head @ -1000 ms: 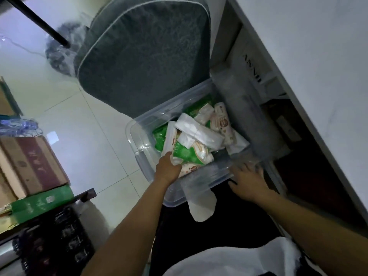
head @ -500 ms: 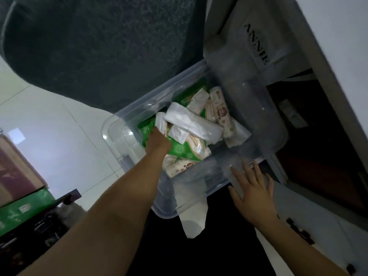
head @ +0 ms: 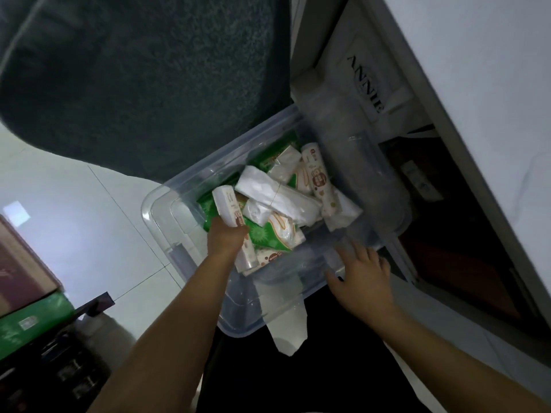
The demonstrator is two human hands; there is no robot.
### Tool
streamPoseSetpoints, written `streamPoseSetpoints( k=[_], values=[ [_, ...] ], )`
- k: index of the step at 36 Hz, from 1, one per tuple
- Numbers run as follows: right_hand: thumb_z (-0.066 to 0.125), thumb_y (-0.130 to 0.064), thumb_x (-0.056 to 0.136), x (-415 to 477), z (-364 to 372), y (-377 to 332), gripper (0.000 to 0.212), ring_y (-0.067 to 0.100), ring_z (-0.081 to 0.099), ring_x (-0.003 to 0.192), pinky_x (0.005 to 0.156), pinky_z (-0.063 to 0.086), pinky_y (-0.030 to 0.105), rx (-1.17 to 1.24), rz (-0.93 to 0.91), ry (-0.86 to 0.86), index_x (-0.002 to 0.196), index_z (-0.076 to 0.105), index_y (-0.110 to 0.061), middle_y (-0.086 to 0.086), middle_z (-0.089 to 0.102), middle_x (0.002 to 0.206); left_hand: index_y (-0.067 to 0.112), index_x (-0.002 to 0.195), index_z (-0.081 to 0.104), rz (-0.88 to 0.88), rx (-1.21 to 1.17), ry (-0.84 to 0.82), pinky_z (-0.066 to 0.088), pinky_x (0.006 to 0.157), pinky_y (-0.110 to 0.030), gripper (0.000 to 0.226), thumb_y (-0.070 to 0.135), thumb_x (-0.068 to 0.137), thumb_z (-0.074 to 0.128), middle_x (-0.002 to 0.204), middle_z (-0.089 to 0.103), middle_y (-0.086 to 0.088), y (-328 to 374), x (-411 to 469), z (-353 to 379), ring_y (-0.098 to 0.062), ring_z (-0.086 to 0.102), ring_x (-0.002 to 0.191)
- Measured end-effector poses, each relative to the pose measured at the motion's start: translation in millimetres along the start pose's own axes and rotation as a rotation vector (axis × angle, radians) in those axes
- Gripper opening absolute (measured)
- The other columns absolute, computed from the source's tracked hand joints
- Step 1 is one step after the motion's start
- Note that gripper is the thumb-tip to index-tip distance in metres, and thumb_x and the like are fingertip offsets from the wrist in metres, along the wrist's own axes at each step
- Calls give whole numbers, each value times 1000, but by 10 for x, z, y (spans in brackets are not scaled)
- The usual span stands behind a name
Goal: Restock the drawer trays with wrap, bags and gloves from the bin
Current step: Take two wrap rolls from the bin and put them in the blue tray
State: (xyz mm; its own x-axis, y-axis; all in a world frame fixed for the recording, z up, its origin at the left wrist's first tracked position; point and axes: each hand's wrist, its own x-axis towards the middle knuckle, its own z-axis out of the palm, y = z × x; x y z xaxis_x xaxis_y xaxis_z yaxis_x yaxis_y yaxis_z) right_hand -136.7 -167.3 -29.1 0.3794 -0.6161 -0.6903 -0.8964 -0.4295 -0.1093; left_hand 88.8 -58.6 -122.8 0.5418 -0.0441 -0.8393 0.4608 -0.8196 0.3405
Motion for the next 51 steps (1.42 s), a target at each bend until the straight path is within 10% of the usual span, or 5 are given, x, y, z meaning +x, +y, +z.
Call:
streamPoseSetpoints(
  k=[16,35,46,51],
  values=[
    [70,-32,83,2328,126,-430,58,30,61,114,91,55,41,668,489,-55,135,52,-13,12,61,130,17,114,64,-107,-571,-53,58,82,-57,41,7,78,81,108,73,-10,-272,-681,146,-29,72,95],
    [73,-25,82,1892,-258,-367,58,34,59,118,94,50,37,371,233,43,134,50,-16,13,59,133,15,125,59,-53,-585,-103,57,85,-46,45,2,84,73,112,72,-10,-42,-1202,-169,-26,70,98],
    [76,-18,78,477,-795,-446,53,26,65,106,91,52,40,732,-146,70,127,55,-19,8,67,121,22,127,59,90,-656,-80,59,74,-41,47,6,85,73,121,67,-8,156,-1908,-463,-23,70,102],
    [76,-1,79,49,-954,-270,51,6,63,94,74,50,10,890,-347,-70,125,57,-10,5,66,114,28,127,59,138,-664,-15,58,86,-53,54,6,81,77,120,69,2,-20,-2131,-476,-16,72,98]
  ],
)
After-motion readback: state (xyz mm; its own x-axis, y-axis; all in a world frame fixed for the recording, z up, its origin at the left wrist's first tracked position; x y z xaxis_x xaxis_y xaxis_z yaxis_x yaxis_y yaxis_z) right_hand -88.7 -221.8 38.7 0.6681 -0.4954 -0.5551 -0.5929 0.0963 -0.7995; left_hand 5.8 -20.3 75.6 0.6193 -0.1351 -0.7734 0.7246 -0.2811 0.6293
